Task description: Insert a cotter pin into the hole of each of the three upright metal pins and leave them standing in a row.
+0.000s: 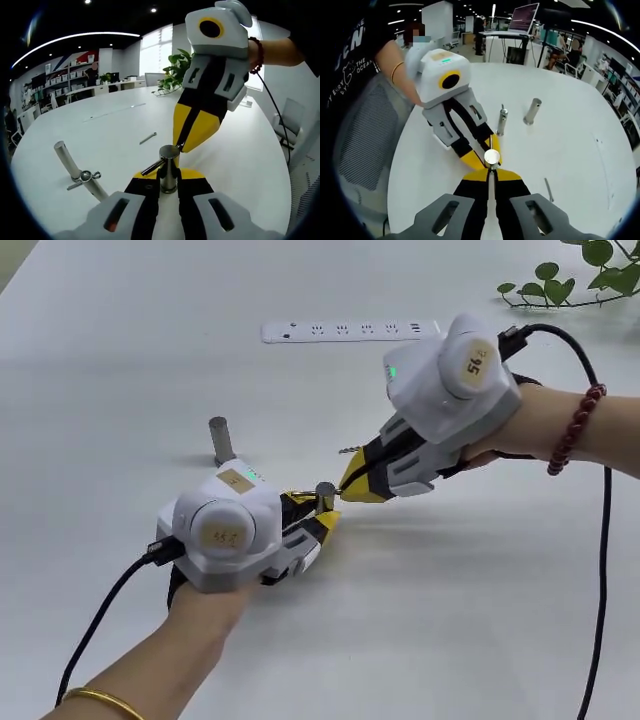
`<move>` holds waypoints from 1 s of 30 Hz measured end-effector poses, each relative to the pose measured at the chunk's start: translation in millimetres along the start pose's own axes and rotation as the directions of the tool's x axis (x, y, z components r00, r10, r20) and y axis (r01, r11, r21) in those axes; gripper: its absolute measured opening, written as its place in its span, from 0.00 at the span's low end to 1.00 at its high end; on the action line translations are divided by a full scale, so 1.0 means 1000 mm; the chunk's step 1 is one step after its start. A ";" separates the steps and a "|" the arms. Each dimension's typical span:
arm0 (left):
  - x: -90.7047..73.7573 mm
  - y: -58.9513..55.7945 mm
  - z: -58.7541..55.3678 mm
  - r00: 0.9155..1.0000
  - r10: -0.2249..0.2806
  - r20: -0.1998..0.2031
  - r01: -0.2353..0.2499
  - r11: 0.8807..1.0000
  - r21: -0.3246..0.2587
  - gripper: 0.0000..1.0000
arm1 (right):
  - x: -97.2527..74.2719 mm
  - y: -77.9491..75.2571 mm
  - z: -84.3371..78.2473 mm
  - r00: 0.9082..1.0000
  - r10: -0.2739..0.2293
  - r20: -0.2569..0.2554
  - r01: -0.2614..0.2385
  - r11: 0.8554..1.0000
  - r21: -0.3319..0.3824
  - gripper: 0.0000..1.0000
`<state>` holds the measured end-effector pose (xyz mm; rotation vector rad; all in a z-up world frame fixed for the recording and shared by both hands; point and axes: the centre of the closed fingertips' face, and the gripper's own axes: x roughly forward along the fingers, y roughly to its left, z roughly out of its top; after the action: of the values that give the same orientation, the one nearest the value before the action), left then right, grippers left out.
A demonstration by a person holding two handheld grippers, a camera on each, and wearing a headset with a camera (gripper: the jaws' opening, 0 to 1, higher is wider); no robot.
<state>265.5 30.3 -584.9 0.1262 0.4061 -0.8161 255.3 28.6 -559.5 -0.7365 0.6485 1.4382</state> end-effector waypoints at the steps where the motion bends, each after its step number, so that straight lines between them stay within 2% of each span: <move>1: 0.000 0.000 0.000 1.000 0.000 0.000 0.000 1.000 -0.001 0.10 | 0.000 0.000 0.000 1.000 -0.001 -0.001 0.001 1.000 0.003 0.00; 6: 0.000 0.000 0.000 1.000 0.002 -0.005 -0.002 1.000 -0.004 0.11 | 0.001 0.001 0.000 1.000 -0.006 -0.003 0.006 1.000 0.014 0.01; 14: -0.007 0.002 0.001 1.000 -0.004 -0.008 0.003 1.000 -0.007 0.19 | 0.001 -0.001 0.004 1.000 -0.019 0.017 0.018 0.998 0.058 0.11; 18: -0.015 -0.002 0.002 1.000 -0.011 -0.010 0.011 1.000 -0.023 0.24 | 0.003 -0.001 0.010 0.999 -0.023 0.046 0.019 0.996 0.090 0.15; 25: -0.030 -0.003 -0.001 1.000 -0.016 -0.020 0.016 0.999 -0.028 0.31 | 0.009 -0.001 0.014 0.998 -0.028 0.050 0.023 0.994 0.110 0.17; 30: -0.039 -0.001 0.001 1.000 -0.013 -0.007 0.013 0.999 -0.048 0.35 | 0.013 0.001 0.017 0.998 -0.025 0.053 0.018 0.994 0.112 0.17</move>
<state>241.4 55.8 -568.1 0.0816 0.4336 -0.8180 253.8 49.6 -559.1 -0.6132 0.6711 1.3861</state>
